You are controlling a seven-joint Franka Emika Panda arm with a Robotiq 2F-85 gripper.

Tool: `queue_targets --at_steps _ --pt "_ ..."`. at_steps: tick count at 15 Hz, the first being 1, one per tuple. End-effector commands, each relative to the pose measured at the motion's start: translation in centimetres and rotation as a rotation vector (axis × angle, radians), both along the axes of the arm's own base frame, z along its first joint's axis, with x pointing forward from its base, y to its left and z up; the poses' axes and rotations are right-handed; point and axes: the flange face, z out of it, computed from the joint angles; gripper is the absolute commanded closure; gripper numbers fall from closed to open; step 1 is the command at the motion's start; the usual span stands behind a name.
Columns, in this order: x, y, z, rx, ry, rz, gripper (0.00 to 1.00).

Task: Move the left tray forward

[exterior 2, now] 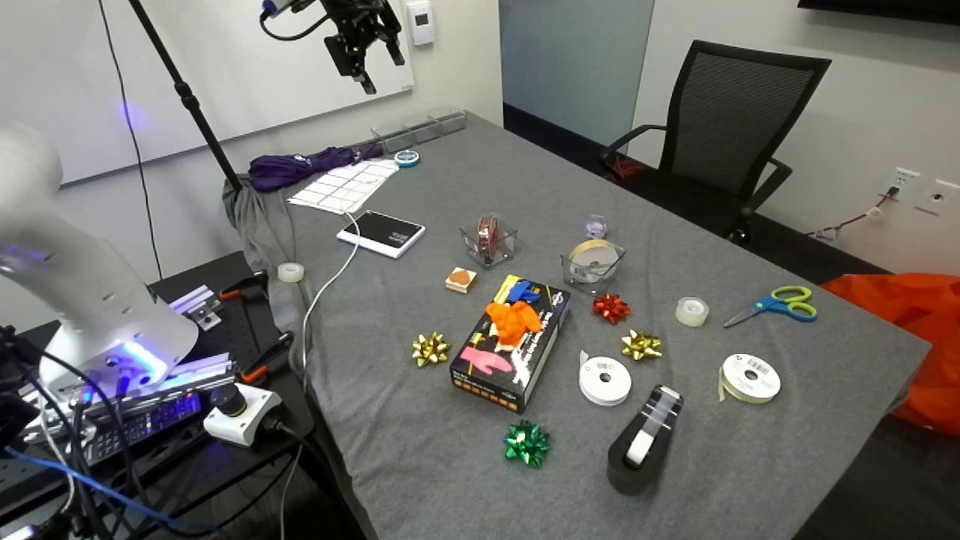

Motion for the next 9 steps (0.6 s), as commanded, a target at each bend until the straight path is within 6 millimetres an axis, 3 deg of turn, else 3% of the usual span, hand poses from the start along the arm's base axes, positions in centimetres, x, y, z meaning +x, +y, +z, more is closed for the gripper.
queue_targets --at_steps 1,5,9 --pt "2.6 -1.7 -0.2 -0.021 0.024 -0.082 0.0" --pt "4.4 -3.6 -1.8 -0.096 0.074 -0.237 0.0" --pt "6.0 -3.2 -5.2 -0.117 0.13 -0.312 0.0"
